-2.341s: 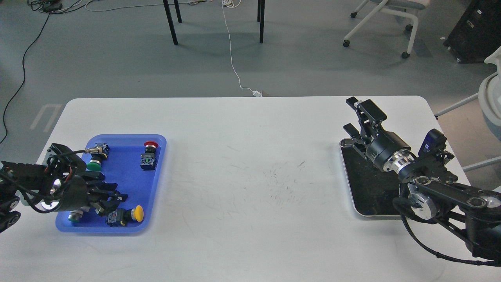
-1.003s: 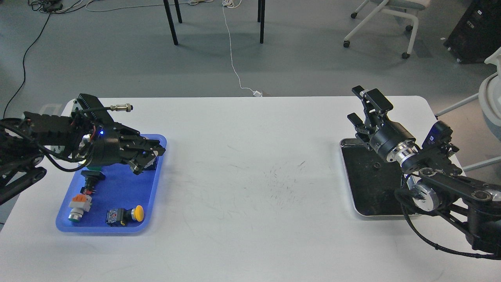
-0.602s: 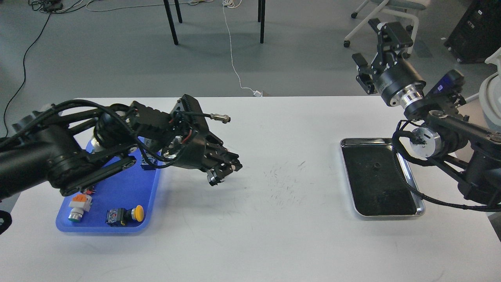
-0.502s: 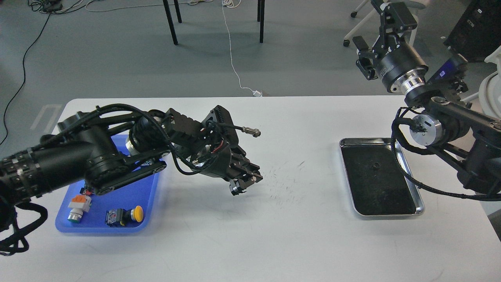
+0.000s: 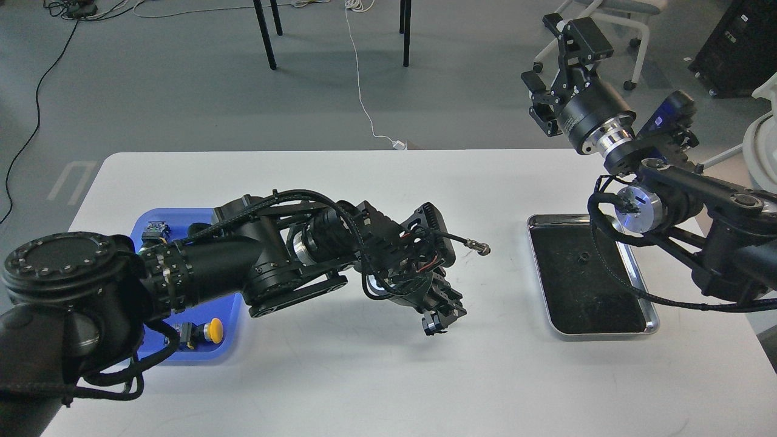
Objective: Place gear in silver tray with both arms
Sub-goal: 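Lift the gear and carry it toward the table center, then release the gear onto the table and pull the left arm back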
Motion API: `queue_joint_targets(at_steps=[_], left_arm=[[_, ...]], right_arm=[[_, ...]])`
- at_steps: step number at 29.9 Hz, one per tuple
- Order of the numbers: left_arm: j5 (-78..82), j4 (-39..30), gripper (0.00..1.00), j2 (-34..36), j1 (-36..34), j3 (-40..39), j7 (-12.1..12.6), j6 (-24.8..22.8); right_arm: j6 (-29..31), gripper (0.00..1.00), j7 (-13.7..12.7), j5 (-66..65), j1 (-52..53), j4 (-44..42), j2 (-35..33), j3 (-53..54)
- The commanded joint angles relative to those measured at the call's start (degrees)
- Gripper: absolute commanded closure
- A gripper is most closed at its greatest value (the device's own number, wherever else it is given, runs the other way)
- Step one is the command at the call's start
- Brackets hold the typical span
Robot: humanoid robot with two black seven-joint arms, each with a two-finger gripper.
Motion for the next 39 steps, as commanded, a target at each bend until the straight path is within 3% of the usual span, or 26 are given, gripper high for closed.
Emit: queue_joint_targets(at_steps=[1, 8, 17, 22, 24, 26, 31, 34, 39], left_arm=[[0.0, 1.7, 0.85, 0.0, 0.0, 0.0, 0.0, 0.0], [0.0, 3.5, 0.74, 0.0, 0.9, 0.0, 0.0, 0.0], [0.0, 5.3, 0.71, 0.0, 1.9, 0.1, 0.0, 0.0], [0.0, 5.5, 0.52, 0.0, 2.8, 0.0, 0.0, 0.0], [0.0, 5.2, 0.34, 0.0, 2.3, 0.0, 0.0, 0.0], [0.0, 4.7, 0.22, 0.0, 2.1, -0.3, 0.0, 0.0], [0.0, 1.7, 0.1, 0.0, -0.4, -0.7, 0.0, 0.0], [0.0, -1.3, 0.08, 5.8, -1.1, -1.4, 0.0, 0.0], [-13.9, -5.5, 0.07, 17.1, -1.2, -4.6, 0.0, 0.0]], right_arm=[[0.0, 0.03, 0.0, 0.0, -0.2, 0.0, -0.2, 0.0], [0.0, 0.03, 0.0, 0.0, -0.3, 0.0, -0.4, 0.0], [0.0, 0.03, 0.0, 0.0, -0.4, 0.0, -0.6, 0.0], [0.0, 0.03, 0.0, 0.0, -0.7, 0.0, -0.7, 0.0], [0.0, 0.03, 0.0, 0.0, -0.7, 0.0, -0.8, 0.1], [0.0, 0.03, 0.0, 0.0, -0.7, 0.0, -0.8, 0.1], [0.3, 0.03, 0.0, 0.0, -0.9, 0.2, -2.4, 0.0], [0.5, 0.03, 0.0, -0.4, -1.9, 0.6, -3.2, -0.1], [1.0, 0.02, 0.0, -1.2, -2.7, 1.1, -6.1, -1.5]])
